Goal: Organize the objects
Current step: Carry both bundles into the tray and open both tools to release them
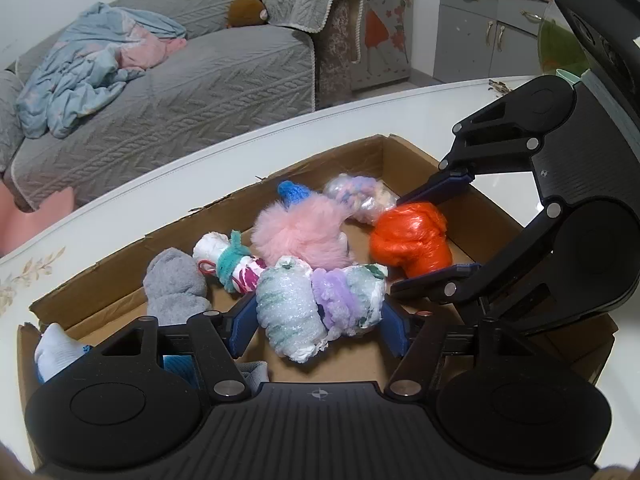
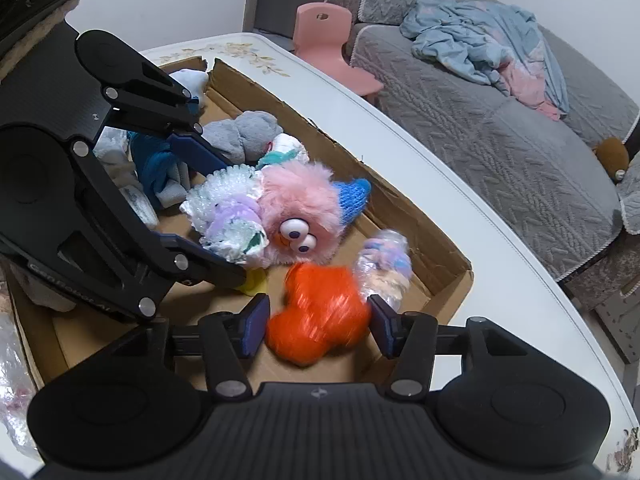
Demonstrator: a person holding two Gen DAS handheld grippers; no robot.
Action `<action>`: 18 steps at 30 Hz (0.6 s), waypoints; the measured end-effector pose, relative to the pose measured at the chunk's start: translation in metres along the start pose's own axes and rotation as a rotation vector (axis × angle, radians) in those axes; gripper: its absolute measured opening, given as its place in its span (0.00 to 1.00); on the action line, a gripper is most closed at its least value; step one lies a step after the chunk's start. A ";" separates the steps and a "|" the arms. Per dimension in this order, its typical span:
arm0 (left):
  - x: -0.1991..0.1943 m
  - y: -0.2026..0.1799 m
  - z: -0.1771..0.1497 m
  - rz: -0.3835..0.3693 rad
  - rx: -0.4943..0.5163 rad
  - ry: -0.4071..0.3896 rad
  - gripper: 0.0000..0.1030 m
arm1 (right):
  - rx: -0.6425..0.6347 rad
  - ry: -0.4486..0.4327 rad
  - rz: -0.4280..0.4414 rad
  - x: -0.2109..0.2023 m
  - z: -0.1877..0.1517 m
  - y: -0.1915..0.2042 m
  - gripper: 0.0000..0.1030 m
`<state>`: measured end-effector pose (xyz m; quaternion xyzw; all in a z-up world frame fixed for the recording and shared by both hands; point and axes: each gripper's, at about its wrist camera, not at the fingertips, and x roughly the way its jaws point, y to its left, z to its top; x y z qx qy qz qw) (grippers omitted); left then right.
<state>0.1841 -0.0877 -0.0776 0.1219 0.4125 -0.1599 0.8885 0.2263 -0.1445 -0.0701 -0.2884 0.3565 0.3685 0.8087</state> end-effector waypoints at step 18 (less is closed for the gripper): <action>-0.009 0.008 0.001 0.021 -0.040 -0.009 0.83 | -0.010 0.014 -0.041 -0.008 0.003 0.002 0.63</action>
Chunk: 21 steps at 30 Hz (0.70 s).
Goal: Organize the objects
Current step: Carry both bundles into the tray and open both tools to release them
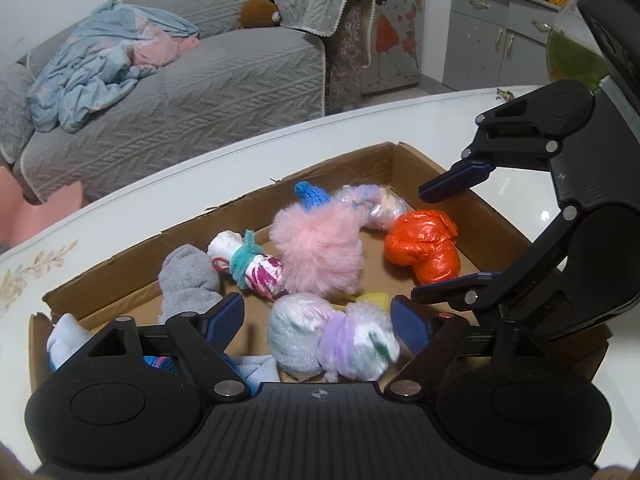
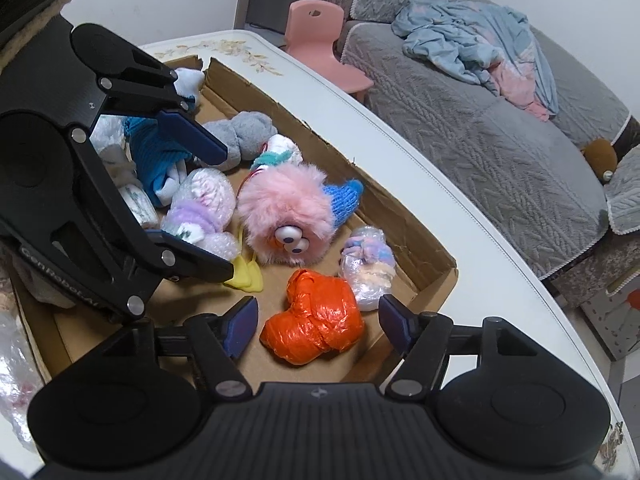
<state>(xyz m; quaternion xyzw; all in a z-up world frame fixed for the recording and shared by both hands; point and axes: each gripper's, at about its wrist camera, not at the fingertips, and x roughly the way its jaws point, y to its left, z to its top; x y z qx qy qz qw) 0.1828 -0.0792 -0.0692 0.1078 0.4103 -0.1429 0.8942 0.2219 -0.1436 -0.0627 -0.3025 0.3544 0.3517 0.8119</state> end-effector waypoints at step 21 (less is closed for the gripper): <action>-0.049 0.020 -0.008 0.032 -0.131 -0.046 0.94 | 0.064 -0.006 -0.056 -0.027 0.007 0.018 0.81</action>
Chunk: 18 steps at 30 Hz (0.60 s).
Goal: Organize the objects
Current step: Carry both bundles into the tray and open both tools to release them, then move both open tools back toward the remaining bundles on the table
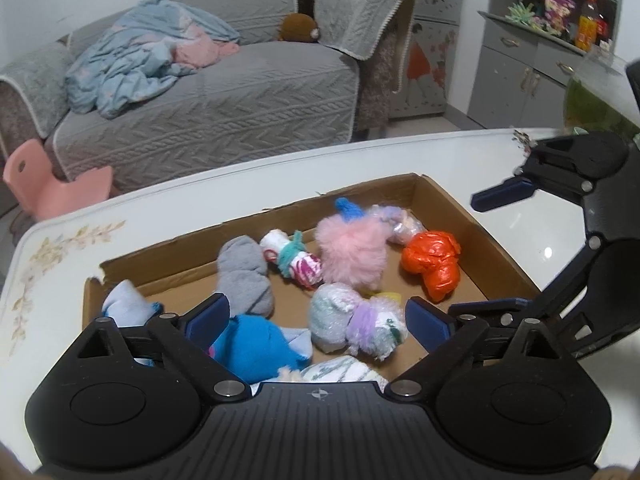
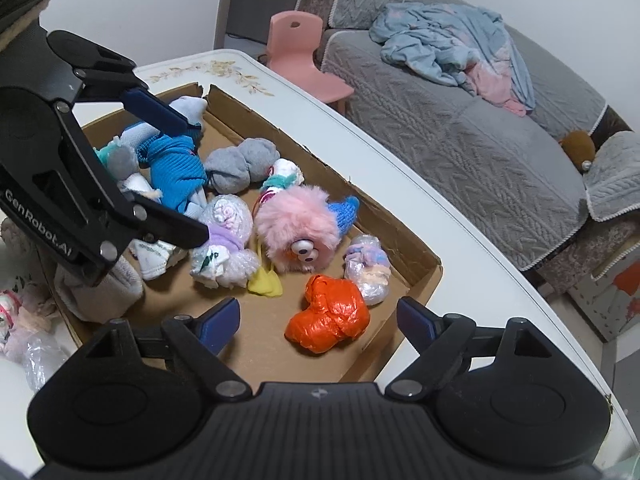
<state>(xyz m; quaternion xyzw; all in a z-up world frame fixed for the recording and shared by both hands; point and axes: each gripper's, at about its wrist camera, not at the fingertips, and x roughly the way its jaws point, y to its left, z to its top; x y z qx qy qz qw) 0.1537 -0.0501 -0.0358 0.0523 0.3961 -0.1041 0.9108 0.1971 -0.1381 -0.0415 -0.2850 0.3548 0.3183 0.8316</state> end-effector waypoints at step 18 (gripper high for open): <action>-0.085 0.034 -0.061 0.168 -0.272 -0.088 0.97 | 0.395 -0.060 -0.068 -0.043 -0.022 0.031 0.96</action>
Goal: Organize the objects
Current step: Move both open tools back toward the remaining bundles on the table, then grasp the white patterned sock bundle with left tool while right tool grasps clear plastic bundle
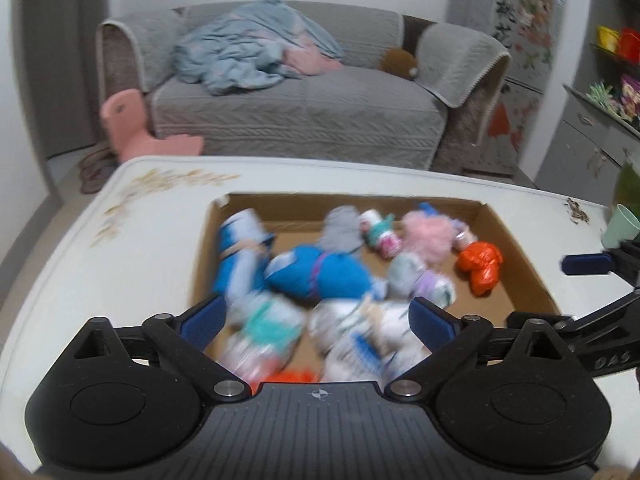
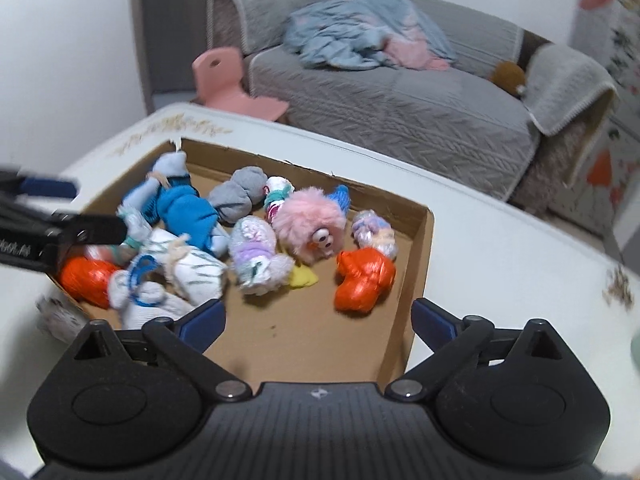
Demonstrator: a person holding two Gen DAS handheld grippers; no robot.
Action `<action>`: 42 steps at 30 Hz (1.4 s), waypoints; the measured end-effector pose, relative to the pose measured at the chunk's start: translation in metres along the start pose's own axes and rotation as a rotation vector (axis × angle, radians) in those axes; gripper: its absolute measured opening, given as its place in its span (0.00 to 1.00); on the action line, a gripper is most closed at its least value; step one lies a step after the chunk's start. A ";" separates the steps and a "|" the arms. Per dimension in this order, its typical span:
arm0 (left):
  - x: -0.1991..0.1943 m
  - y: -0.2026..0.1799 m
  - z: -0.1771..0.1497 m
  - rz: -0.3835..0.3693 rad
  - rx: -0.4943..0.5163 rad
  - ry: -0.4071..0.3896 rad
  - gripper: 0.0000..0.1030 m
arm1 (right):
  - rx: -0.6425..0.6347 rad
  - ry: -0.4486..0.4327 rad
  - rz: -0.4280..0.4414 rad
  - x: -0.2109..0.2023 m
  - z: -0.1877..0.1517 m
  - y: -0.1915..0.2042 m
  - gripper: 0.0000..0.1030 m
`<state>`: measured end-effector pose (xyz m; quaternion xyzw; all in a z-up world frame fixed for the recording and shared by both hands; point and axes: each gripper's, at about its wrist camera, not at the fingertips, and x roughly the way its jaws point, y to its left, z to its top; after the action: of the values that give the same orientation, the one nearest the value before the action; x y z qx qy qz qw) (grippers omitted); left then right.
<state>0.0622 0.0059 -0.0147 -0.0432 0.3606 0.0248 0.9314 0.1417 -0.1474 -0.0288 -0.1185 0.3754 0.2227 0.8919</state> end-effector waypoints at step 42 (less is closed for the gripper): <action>-0.023 0.034 -0.125 0.067 -0.112 -0.094 0.71 | 0.181 -0.144 -0.045 -0.019 -0.118 0.078 0.62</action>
<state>-0.0410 0.0274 -0.0938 -0.0820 0.3159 0.0783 0.9420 0.0190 -0.1298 -0.1005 -0.0295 0.3262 0.1758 0.9283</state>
